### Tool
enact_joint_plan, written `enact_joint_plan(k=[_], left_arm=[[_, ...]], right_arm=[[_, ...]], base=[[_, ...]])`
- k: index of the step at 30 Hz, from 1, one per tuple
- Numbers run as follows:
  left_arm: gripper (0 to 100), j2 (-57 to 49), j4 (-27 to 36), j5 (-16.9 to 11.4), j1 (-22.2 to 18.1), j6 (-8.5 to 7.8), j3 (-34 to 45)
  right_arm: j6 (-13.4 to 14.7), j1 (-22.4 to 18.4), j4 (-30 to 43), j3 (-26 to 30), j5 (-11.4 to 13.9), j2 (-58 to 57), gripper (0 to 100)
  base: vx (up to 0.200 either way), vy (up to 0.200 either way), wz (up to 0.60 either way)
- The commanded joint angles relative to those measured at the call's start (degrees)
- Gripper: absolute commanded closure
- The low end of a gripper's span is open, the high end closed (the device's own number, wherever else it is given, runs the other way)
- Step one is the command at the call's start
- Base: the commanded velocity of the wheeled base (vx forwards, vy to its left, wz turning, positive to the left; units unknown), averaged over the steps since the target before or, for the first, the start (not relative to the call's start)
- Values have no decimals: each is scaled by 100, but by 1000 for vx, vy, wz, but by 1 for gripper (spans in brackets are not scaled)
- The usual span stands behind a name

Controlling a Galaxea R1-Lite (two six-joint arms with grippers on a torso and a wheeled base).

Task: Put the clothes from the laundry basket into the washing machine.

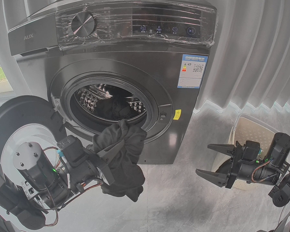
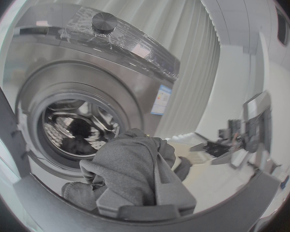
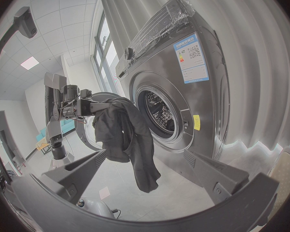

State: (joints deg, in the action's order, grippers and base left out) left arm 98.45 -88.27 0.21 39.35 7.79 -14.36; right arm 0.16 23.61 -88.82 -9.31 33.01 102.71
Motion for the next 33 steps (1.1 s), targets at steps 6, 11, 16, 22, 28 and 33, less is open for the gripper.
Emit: enact_joint_plan(k=[6,11,16,22,28,33], left_arm=[[100,587,38,1016,-200,-700,-304],[100,631,29,1052,-200,-726,-260],[100,640,-15,1034,-191,-726,-234],[100,675,-15,1034,-182,-726,-225],[100,763,-15,1025,-182,-735,-234],[100,860,-15,1025,-173,-735,-243]], right_arm=[[-42,-6,-4,-9,-5,4,0],[-51,3,-4,0,-5,4,0],[-51,3,-4,0,-5,4,0],[-60,12,5,0,-5,4,0],[-60,12,5,9,-5,4,0],[-60,12,5,9,-5,4,0]], base=[[0,0,0],[0,0,0],[0,0,0],[200,0,0],[200,0,0],[0,0,0]])
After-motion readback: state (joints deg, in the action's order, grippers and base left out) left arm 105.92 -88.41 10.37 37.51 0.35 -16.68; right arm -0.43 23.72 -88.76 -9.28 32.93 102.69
